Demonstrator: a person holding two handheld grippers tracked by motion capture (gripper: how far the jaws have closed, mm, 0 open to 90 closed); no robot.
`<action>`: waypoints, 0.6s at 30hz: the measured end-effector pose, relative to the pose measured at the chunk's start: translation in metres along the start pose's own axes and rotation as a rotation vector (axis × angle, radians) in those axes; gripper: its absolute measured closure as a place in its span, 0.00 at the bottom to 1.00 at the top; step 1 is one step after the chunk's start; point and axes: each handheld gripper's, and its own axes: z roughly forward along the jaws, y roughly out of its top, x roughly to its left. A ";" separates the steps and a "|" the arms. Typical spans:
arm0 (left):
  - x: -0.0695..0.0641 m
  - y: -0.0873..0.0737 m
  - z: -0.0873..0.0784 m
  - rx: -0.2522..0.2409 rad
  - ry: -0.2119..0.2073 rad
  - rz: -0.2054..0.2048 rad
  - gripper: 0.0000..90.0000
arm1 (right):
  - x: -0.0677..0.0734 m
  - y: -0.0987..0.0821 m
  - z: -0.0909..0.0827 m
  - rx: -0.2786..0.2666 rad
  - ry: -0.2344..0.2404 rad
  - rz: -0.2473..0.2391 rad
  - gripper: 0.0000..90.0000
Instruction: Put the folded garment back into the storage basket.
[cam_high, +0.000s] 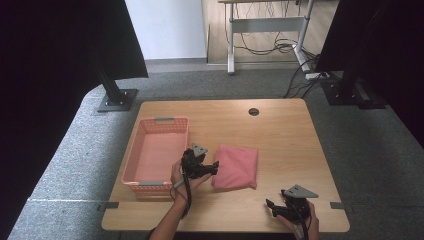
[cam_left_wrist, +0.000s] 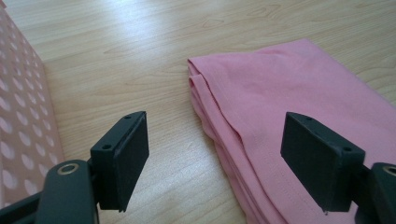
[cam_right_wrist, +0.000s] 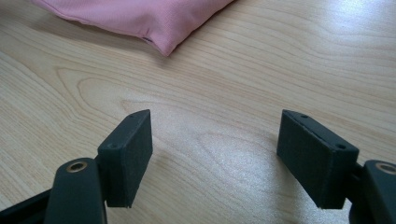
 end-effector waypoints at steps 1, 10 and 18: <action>0.000 0.000 0.000 0.000 -0.001 0.000 0.26 | 0.000 0.000 0.000 0.000 0.000 0.000 0.29; -0.001 0.003 0.004 0.001 0.000 0.000 0.26 | 0.000 0.000 0.000 0.001 -0.001 -0.001 0.29; -0.003 0.005 0.006 0.002 0.002 0.002 0.26 | 0.000 0.000 0.000 0.001 -0.001 -0.003 0.29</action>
